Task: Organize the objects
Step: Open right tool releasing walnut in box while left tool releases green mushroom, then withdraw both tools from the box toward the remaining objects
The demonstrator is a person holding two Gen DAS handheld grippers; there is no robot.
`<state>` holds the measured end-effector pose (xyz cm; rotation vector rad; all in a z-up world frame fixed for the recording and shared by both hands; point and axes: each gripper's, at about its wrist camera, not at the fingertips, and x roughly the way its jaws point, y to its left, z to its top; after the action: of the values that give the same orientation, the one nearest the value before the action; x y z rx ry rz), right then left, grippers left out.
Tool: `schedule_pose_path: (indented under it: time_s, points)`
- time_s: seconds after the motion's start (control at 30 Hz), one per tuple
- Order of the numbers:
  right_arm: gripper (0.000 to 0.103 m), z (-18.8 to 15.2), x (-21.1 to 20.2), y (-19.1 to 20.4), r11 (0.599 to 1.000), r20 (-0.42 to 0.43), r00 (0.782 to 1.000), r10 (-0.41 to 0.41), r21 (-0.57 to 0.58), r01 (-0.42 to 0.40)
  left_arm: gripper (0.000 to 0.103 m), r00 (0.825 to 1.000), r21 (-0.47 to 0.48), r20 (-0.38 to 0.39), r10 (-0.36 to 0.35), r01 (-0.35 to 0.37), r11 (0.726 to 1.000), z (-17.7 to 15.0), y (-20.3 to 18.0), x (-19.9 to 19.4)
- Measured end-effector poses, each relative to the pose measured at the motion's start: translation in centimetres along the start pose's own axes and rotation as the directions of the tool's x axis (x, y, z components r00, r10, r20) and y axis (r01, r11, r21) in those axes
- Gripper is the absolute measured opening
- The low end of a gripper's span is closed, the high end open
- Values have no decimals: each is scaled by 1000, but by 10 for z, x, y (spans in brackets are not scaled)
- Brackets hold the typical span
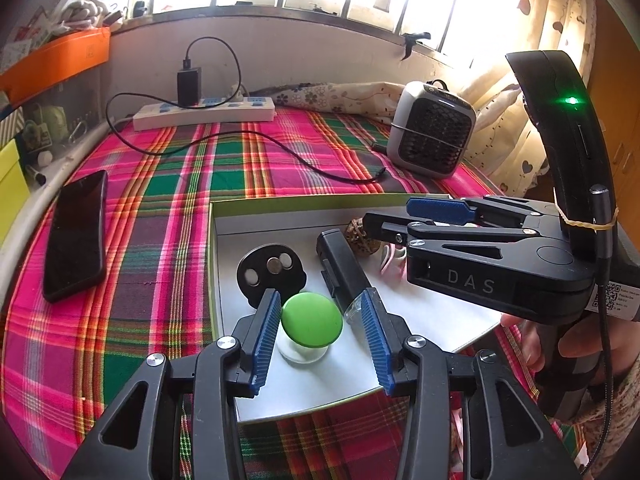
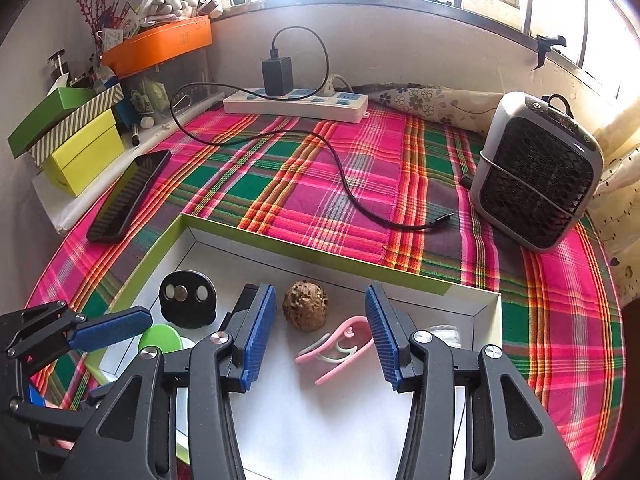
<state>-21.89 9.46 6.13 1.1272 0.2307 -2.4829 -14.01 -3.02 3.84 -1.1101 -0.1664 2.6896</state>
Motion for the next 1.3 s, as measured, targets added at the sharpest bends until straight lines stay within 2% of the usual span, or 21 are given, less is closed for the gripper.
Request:
schedule_pose_path:
  time_s: [0.47,0.83,1.0,1.3]
  points:
    - [48,-20,-34,-2,999,39,999,-13,33,12,40,1000,6,26,-3,3,1000,-11,-7,-25]
    - [48,-48,-63,-5,998,56,998,-29,59,26,40,998,24,55,-39,38,999,-25,-15,-52]
    - [48,-63,-78,-4,998,73,997,-28,61,24,40,997,37,50,-56,54,998,-33,-21,-58]
    - [48,-96,-93,-4,997,54,997,-51,51,49,40,995,45,21,-98,97,994,-51,-27,-61]
